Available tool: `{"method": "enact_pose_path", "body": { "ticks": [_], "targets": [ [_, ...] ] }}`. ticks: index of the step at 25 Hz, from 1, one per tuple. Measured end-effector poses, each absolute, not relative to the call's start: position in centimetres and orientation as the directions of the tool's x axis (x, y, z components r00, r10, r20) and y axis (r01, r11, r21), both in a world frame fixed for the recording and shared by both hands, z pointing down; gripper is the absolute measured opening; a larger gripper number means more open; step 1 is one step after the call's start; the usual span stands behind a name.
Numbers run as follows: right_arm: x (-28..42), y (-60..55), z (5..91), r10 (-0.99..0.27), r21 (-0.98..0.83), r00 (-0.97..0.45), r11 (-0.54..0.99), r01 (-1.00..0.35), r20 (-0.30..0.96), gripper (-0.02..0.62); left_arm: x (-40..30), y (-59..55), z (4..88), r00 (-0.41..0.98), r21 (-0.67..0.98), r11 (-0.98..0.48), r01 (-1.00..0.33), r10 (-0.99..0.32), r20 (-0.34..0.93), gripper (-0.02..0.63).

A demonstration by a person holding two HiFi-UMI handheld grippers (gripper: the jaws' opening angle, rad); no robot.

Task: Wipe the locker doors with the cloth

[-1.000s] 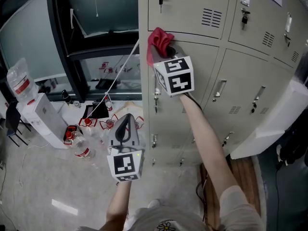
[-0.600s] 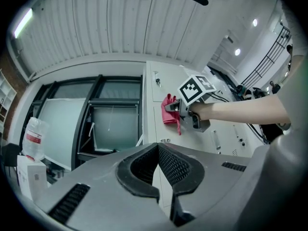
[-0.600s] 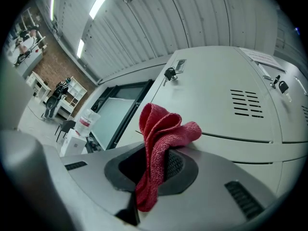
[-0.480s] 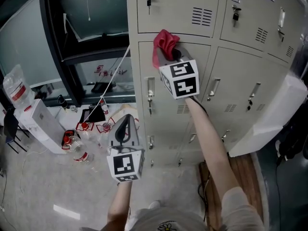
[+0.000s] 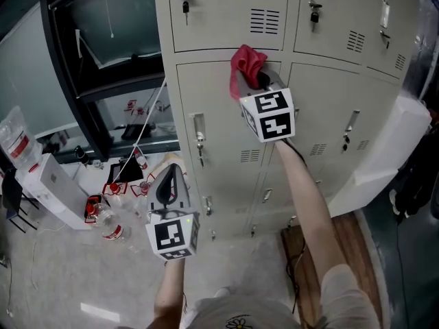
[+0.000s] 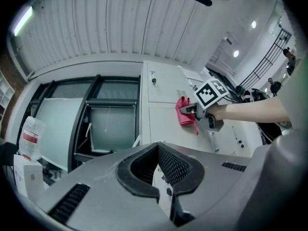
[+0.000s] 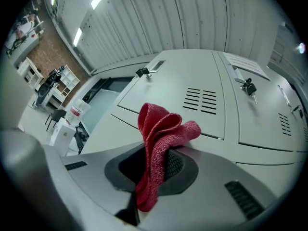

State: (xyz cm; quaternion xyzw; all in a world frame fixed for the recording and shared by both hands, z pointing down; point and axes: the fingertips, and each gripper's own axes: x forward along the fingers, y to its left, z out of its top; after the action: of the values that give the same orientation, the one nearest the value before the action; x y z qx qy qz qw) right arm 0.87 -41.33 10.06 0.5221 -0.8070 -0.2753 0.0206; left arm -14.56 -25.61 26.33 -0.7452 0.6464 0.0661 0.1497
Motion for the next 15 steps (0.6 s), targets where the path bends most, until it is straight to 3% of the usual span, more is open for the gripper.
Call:
{"method": "enact_pose_path", "body": {
  "ticks": [15],
  "targets": [
    [10.2,-42.2,10.6,-0.924,0.480,-0.299,0.155,-0.863,-0.240,0.026,-14.4,-26.8,26.4,0.156,-0.142,-0.119,-0.983,-0.946,-0.284,0.017]
  ]
}}
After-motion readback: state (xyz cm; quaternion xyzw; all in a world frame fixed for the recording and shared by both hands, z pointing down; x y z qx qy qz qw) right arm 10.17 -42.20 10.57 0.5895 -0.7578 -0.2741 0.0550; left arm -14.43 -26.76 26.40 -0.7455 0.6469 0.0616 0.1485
